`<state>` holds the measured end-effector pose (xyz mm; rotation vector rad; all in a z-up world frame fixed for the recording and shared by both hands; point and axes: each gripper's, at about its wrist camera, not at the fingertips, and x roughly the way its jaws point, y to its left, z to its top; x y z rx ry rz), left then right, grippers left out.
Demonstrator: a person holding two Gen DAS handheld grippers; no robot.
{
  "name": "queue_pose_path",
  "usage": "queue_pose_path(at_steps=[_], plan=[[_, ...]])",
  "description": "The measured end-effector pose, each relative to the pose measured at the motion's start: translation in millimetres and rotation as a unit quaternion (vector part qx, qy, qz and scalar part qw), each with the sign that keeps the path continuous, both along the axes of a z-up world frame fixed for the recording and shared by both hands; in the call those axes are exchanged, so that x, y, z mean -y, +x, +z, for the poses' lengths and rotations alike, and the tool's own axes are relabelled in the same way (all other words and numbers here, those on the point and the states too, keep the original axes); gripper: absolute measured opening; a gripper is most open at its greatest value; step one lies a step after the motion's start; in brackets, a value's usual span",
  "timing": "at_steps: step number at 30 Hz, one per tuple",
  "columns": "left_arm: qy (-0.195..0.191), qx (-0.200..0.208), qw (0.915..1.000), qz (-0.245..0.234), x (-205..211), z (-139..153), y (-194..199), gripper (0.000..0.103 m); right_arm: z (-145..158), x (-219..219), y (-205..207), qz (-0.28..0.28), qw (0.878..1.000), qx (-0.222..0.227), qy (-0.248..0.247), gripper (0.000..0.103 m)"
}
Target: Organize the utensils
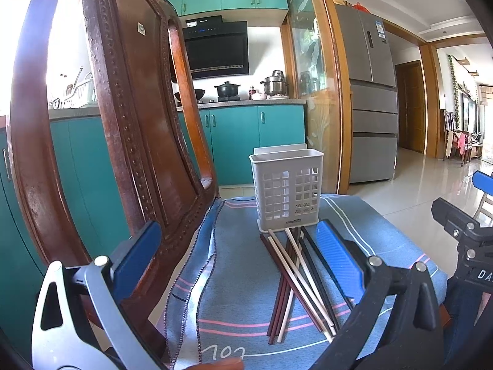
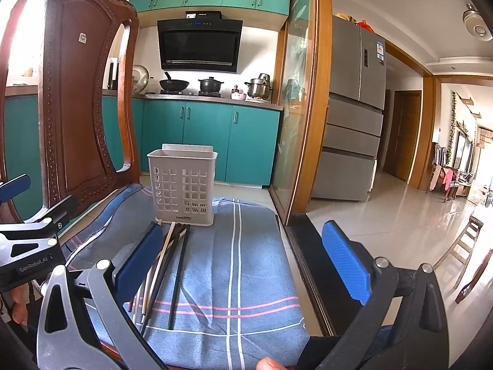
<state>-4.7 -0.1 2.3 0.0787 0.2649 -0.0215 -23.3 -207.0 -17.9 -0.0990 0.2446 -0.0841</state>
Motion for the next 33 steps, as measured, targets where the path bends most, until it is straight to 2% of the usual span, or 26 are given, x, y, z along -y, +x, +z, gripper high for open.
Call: queue_pose_path(at_steps=[33], plan=[[0.008, -0.002, 1.0, 0.0, 4.2, -3.6, 2.1, 0.1, -4.3, -0.8, 2.6, 0.002, 1.0, -0.017, 0.001, 0.101]])
